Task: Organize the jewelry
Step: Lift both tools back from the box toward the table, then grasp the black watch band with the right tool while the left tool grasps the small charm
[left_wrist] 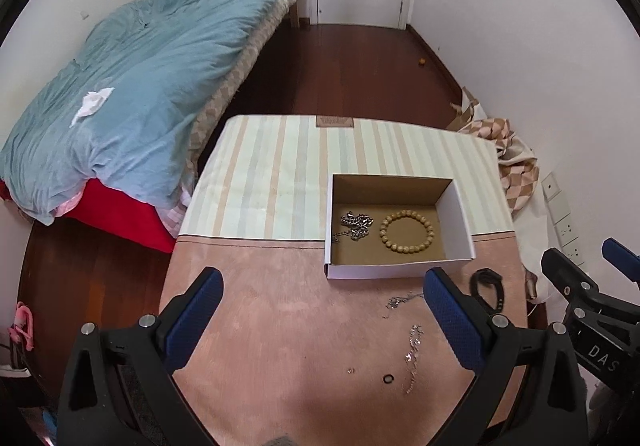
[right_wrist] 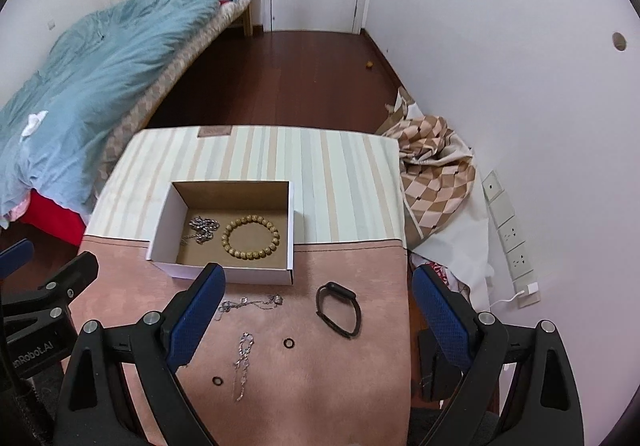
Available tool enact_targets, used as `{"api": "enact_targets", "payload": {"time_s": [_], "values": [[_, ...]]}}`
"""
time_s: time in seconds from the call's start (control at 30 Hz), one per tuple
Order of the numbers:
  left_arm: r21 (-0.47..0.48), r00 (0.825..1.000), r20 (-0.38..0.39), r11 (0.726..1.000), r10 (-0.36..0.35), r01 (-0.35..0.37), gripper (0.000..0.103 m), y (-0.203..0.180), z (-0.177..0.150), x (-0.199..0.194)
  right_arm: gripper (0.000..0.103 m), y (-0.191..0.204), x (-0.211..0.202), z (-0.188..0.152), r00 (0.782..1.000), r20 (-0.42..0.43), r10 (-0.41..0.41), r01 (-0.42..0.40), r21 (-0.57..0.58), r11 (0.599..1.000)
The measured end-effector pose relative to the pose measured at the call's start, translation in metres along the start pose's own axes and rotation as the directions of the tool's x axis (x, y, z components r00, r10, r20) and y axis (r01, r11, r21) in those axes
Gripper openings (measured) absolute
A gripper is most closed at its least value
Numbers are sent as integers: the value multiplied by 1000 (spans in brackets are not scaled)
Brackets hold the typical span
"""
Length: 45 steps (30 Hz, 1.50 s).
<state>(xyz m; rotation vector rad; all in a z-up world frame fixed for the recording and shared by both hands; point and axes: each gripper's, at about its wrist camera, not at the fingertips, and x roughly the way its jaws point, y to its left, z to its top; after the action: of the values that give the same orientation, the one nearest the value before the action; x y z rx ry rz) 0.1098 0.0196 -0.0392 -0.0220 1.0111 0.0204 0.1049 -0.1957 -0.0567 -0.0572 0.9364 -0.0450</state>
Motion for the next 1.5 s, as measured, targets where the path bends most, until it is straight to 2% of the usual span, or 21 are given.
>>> {"api": "enact_targets", "payload": {"time_s": [0.17,0.37,0.6,0.7,0.73,0.77,0.83,0.9,1.0,1.1,1.27,1.5], "values": [[10,999,37,1000,-14,14,102,-3,-8,-29,96,-2,-34,-9,999,50,8,-8,5,1000],[8,998,46,999,-37,36,102,-2,-14,-49,96,-6,-60,-18,996,81,25,-28,29,999],[-16,995,66,997,73,-73,102,4,-26,-50,96,-23,-54,-35,996,48,70,-74,103,992],[-18,994,41,994,106,-105,102,8,-40,-32,96,-29,-27,-56,994,-21,111,-107,136,985],[-15,992,23,992,123,-123,102,9,-48,-21,92,-29,-18,-63,992,-41,118,-111,142,984],[-14,992,5,991,130,-130,102,10,-54,-13,88,-29,-7,-72,989,-66,131,-120,143,982],[-13,990,-47,991,136,-137,102,13,-70,10,66,-30,15,-89,980,-120,159,-140,154,978],[-10,984,-100,989,146,-148,102,16,-85,30,58,-32,34,-106,970,-159,187,-158,177,971],[-8,974,-162,987,156,-160,102,20,-104,55,57,-41,56,-126,964,-188,188,-146,215,966],[-4,968,-179,984,173,-176,102,19,-113,72,57,-55,74,-132,968,-183,173,-124,252,960],[-2,964,-187,981,190,-194,102,11,-110,97,57,-82,110,-116,975,-162,154,-91,338,937],[4,954,-210,976,213,-217,102,14,-99,121,57,-86,173,-89,972,-210,108,-34,329,944]]}}
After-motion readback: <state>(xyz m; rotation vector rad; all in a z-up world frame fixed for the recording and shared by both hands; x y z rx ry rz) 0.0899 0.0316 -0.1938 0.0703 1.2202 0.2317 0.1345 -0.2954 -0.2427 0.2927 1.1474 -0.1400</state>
